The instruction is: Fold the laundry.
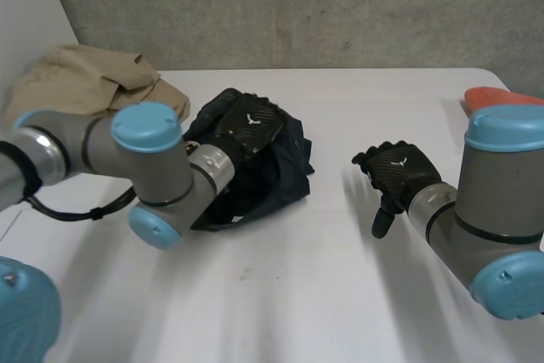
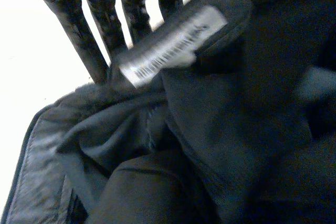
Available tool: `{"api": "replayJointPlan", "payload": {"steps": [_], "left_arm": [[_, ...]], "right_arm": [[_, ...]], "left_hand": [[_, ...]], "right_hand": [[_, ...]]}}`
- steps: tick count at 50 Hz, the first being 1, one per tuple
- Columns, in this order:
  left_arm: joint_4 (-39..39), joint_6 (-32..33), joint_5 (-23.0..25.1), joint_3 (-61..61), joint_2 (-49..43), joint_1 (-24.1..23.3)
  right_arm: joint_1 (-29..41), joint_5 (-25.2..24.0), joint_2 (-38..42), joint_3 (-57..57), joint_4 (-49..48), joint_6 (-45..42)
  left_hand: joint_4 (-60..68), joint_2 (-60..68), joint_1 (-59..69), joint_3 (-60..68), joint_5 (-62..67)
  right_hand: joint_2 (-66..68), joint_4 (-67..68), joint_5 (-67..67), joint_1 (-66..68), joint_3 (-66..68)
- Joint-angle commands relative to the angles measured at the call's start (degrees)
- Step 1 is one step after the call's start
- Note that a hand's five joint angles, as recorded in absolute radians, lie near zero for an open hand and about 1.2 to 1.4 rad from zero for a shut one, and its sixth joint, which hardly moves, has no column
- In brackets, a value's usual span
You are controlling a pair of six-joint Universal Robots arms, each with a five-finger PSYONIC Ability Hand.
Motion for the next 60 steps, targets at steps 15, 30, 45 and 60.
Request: {"api": "replayJointPlan", "payload": {"steps": [15, 30, 45, 60], "left_arm": [[0.05, -4.33, -1.23, -25.22, 22.57, -23.70], [-0.65, -4.42, -8.52, -25.40, 27.31, -26.79], [-3.28, -4.42, -7.30, -27.60, 34.36, -7.64], [-13.63, -3.46, 5.53, -6.10, 8.46, 1.52]], "right_arm": [[-13.42, -0.90, -9.74, 0.02, -0.95, -5.12], [-12.98, -2.57, -9.04, 0.98, -0.51, -4.76], [-12.28, -4.68, -9.22, 2.39, 5.02, -5.29], [-6.56, -5.82, -9.22, 9.15, 6.35, 13.77]], "left_hand": [[39.78, 39.79, 34.59, 40.12, 39.99], [-26.97, -26.97, -32.17, -26.63, -26.77], [-28.49, -28.48, -33.68, -28.15, -28.28], [-30.00, -29.99, -35.19, -29.66, -29.79]], "right_hand": [[-2.12, -2.05, -2.67, -2.87, -2.03], [-2.12, -2.05, -2.67, -2.87, -2.03], [-2.12, -2.05, -2.67, -2.87, -2.03], [-2.12, -2.05, -2.67, -2.87, -2.03]]}}
